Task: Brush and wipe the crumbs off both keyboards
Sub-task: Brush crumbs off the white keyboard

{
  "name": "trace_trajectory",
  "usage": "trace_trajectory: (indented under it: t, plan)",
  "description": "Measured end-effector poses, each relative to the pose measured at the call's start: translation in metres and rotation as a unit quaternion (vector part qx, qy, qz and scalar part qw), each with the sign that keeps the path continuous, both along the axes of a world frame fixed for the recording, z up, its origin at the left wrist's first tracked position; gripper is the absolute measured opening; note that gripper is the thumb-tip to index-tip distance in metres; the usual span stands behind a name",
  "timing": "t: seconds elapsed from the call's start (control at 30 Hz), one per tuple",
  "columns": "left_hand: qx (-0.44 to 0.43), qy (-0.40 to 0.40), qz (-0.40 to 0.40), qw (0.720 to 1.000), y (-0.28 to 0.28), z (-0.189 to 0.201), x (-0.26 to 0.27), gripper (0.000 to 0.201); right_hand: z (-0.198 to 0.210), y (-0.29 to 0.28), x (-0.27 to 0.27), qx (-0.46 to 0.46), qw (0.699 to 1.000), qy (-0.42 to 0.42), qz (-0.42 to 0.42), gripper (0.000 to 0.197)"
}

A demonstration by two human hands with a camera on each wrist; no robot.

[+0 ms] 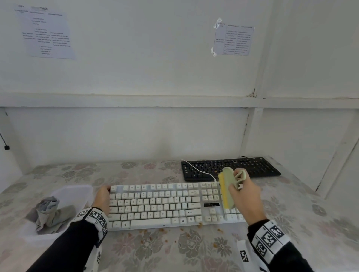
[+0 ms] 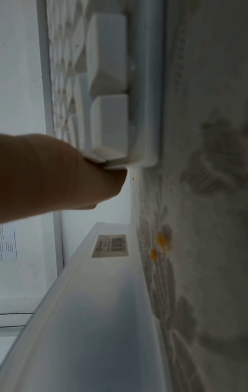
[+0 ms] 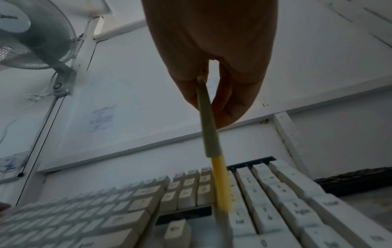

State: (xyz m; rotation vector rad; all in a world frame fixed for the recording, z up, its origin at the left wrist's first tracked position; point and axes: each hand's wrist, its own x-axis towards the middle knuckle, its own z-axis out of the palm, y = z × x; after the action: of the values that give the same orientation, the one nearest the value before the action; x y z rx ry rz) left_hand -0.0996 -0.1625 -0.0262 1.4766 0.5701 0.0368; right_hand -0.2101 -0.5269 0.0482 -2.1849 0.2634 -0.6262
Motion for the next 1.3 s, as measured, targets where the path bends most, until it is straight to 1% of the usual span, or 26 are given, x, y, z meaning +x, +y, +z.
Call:
trace_trajectory:
  t: [0.13,0.23,0.3,0.37,0.43,0.5,0.57,0.67,0.77,0.87,0.93,1.07,1.13,1.2,1.3]
  plan:
    - [0.0,-0.001,0.004,1.0,-0.001,0.001,0.0,0.04,-0.007,-0.007,-0.009,-0.034,0.998,0.047,0.02,0.028]
    - [0.002,0.002,0.003,1.0,-0.003,0.002,0.0,0.04,-0.009,-0.012,-0.019,-0.026,0.995,0.094,0.031,0.032]
    - [0.004,0.001,0.002,1.0,-0.004,0.003,-0.001,0.04,-0.008,-0.014,-0.022,-0.029,0.994,0.102,0.029,0.032]
    - [0.003,0.0,0.007,1.0,-0.004,0.004,-0.003,0.04,-0.004,-0.015,-0.021,-0.042,0.995,0.085,0.024,0.03]
    - [0.004,-0.001,0.011,1.0,-0.004,0.005,-0.003,0.039,0.0,-0.015,-0.016,-0.058,0.997,0.044,0.012,0.032]
    - [0.004,-0.003,0.011,1.0,-0.005,0.006,-0.004,0.039,0.002,-0.014,-0.01,-0.045,0.999,-0.004,0.002,0.035]
    - [0.004,-0.003,0.008,1.0,-0.004,0.006,-0.004,0.04,0.0,-0.014,-0.006,-0.044,0.999,-0.019,-0.005,0.036]
    - [-0.001,0.001,0.006,1.0,-0.004,0.007,-0.004,0.039,-0.005,-0.017,-0.007,-0.057,0.998,0.04,-0.002,0.037]
    - [-0.005,0.001,0.007,1.0,-0.004,0.006,-0.004,0.038,-0.007,-0.019,-0.017,-0.078,0.992,0.102,0.012,0.032]
    - [-0.002,-0.002,0.007,1.0,-0.006,0.007,-0.005,0.039,0.0,-0.02,-0.026,-0.068,0.99,0.118,0.029,0.027]
    - [0.001,-0.005,0.006,1.0,-0.007,0.008,-0.006,0.037,0.005,-0.022,-0.027,-0.053,0.994,0.092,0.026,0.03]
    - [0.006,-0.007,0.009,1.0,-0.007,0.007,-0.006,0.038,0.007,-0.032,-0.016,-0.019,0.999,-0.037,-0.018,0.039]
    - [-0.001,-0.011,0.01,1.0,-0.006,0.006,-0.004,0.04,0.004,-0.037,-0.01,-0.024,0.998,-0.054,-0.025,0.039]
    - [0.0,-0.01,0.01,1.0,-0.006,0.006,-0.004,0.041,0.0,-0.041,-0.009,-0.049,0.998,-0.022,-0.021,0.039]
    - [0.007,-0.011,0.011,1.0,-0.006,0.005,-0.002,0.042,-0.007,-0.046,-0.014,-0.076,0.996,0.053,-0.013,0.038]
